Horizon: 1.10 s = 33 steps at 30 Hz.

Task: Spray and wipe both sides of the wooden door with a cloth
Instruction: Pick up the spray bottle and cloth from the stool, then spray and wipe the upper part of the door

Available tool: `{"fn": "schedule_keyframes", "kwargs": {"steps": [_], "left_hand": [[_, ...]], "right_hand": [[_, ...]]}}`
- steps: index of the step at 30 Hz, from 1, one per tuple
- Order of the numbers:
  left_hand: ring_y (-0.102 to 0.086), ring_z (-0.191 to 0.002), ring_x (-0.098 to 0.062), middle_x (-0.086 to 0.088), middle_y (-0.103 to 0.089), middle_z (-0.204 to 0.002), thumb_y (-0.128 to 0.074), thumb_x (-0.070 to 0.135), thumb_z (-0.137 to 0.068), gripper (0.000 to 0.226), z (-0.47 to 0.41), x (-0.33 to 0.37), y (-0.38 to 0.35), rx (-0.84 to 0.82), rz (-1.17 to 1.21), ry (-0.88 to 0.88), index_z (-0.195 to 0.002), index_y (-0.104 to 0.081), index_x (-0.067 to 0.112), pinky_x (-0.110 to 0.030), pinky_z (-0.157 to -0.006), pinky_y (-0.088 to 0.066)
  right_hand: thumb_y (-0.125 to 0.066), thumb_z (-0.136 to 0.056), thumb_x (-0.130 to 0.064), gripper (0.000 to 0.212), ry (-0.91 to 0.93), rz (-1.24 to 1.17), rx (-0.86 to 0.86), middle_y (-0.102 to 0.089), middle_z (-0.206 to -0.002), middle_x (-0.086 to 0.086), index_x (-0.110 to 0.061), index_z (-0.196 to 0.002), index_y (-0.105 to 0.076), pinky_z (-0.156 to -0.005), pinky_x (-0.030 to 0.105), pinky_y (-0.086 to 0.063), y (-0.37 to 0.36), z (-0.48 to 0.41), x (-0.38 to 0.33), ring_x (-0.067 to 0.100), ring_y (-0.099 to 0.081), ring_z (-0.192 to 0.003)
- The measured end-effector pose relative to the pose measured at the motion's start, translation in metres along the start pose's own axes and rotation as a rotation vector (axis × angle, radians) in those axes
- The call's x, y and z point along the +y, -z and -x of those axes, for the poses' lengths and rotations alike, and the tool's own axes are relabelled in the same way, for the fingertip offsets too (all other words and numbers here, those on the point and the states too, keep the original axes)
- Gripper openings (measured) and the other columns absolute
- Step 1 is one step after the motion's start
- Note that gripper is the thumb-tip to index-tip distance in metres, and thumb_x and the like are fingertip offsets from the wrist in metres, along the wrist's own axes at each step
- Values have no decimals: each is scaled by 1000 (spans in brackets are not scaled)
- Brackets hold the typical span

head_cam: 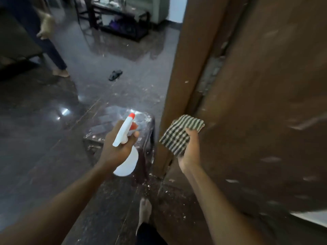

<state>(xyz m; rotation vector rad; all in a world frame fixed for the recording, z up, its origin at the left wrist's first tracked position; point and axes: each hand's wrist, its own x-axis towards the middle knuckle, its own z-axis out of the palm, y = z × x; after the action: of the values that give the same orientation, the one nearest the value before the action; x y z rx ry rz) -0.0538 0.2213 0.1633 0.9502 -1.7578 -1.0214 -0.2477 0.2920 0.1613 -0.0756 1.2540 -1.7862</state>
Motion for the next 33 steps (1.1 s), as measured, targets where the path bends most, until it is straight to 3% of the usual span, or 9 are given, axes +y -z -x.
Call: {"fn": "schedule_keyframes", "kwargs": {"steps": [2,6,10,15,19,23,27,29,33], "left_hand": [[-66,-99,-8,6,-70,-103,-63,29,-89,26,10,35,-20,-54,18,-46,-113,-58,37,-33,-86,-56],[-66,-83,-3,17,-68,-91,-61,33,-90,18,13,110,-65,-70,37,-174,-106,-58,40,-19,-74,-54],[-64,-80,-5,7,-67,-86,-55,47,-85,24,-10,192,-108,-67,88,-267,-107,-54,54,-19,-76,-50],[-64,-87,5,25,-68,-86,-64,30,-87,27,-56,313,-144,9,153,-375,-101,-55,51,-4,-78,-44],[-67,-90,-7,10,-69,-91,-63,37,-82,19,-86,406,-154,64,211,-439,-97,-57,47,-18,-84,-52],[-65,-77,6,20,-65,-81,-66,26,-86,22,-109,485,-147,167,219,-498,-87,-54,45,-2,-63,-46],[-65,-68,1,17,-67,-72,-67,34,-85,14,-129,539,-131,227,193,-523,-83,-59,46,-10,-60,-47],[-66,-73,-9,7,-69,-83,-65,42,-83,20,-138,561,-121,250,154,-540,-100,-66,32,-13,-62,-45],[-65,-81,-12,1,-71,-97,-55,55,-82,49,-159,606,-95,289,51,-603,-119,-60,23,-9,-60,-36]], "right_hand": [[-57,-95,-20,29,64,-109,21,-69,-107,9,-14,-123,-61,-92,45,-53,26,31,-44,25,-67,-102],[-64,-92,-12,33,164,-265,39,-69,-96,6,-9,-125,-58,-71,34,-59,67,81,-136,21,-69,-86],[-96,-54,-26,74,287,-450,-84,-67,-114,15,-7,-118,-65,-104,49,-47,88,126,-233,31,-65,-112],[-61,-84,-47,67,463,-508,-171,-61,-135,9,-12,-141,-54,-105,52,-46,108,165,-353,26,-59,-123],[-50,-91,-50,69,639,-389,-230,-63,-128,18,-3,-141,-50,-90,45,-58,104,190,-441,27,-67,-109],[-56,-90,-42,69,780,-423,-350,-62,-128,20,1,-143,-46,-76,36,-60,87,214,-515,25,-71,-99],[-78,-60,-56,97,814,-440,-491,-60,-138,10,-14,-144,-52,-94,48,-54,66,239,-572,27,-64,-118],[-82,-48,-61,107,831,-481,-556,-55,-143,5,-22,-144,-53,-104,55,-42,52,255,-592,28,-55,-129],[-54,-80,-60,70,811,-661,-703,-57,-134,20,-16,-135,-56,-102,58,-44,14,274,-629,37,-54,-127]]}}
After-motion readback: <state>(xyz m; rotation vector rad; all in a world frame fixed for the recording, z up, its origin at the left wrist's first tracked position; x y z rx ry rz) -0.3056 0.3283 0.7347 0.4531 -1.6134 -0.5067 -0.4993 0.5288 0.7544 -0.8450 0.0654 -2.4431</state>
